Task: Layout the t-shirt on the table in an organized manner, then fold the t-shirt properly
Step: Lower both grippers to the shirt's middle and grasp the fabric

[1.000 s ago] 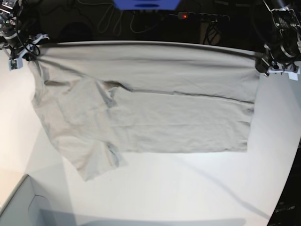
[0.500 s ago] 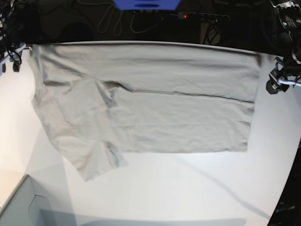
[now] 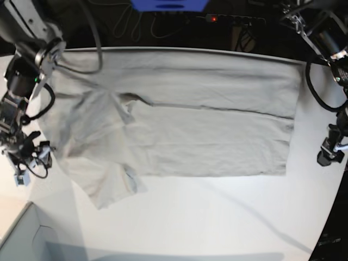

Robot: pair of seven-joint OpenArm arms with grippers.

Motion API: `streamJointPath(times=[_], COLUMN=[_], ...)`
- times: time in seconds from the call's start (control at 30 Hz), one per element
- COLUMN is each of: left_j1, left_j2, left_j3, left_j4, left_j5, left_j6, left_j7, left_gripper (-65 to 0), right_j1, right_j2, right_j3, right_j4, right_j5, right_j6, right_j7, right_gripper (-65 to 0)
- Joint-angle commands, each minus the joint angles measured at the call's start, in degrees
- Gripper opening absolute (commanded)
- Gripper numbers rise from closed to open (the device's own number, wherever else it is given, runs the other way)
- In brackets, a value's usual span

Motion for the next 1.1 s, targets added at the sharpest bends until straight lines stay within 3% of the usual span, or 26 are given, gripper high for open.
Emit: streamJointPath(times=[0.0, 0.17, 0.3, 0.77, 0.87, 0.93, 1.07], left_j1=[-3.3, -7.5, -10.5, -16.0, -18.0, -19.7, -21.0], left_j2=[-0.8, -0.6, -0.8, -1.8, -1.8, -1.8, -1.8], left_j3=[2.0, 10.0, 14.6, 27.6, 29.8, 32.6, 37.5], left_j4=[-0.6, -7.5, -15.7, -32.0, -36.9, -39.9, -43.8], left_j5=[0.3, 10.4, 13.9, 14.6, 14.6, 14.6, 14.6], left_j6=[-0.8, -1.2, -1.2, -1.4, -1.4, -1.4, -1.4], left_j7=[-1.8, -13.9, -20.7, -32.2, -34.1, -35.6, -38.4], left_gripper=[-11.8, -11.8, -11.8, -11.7, -11.7, -11.7, -11.7], right_j1=[4.4, 8.8, 8.6, 3.0, 2.9, 2.8, 1.7], right_j2=[1.9, 5.2, 5.0, 2.6, 2.5, 2.5, 2.1], right_j3=[-0.1, -0.2, -0.2, -0.3, -3.2, -5.2, -7.2], right_j4=[-3.1, -17.6, -21.2, -21.2, -21.2, -21.3, -21.7], right_j5=[-0.6, -1.8, -2.0, -2.1, -2.1, -2.1, -2.0], right_j6=[0.0, 0.0, 0.0, 0.0, 0.0, 0.0, 0.0], right_j7=[2.6, 12.3, 17.0, 17.5, 17.5, 17.5, 17.5], right_gripper=[-29.6, -29.5, -29.5, -29.8, -30.2, -33.1, -46.6])
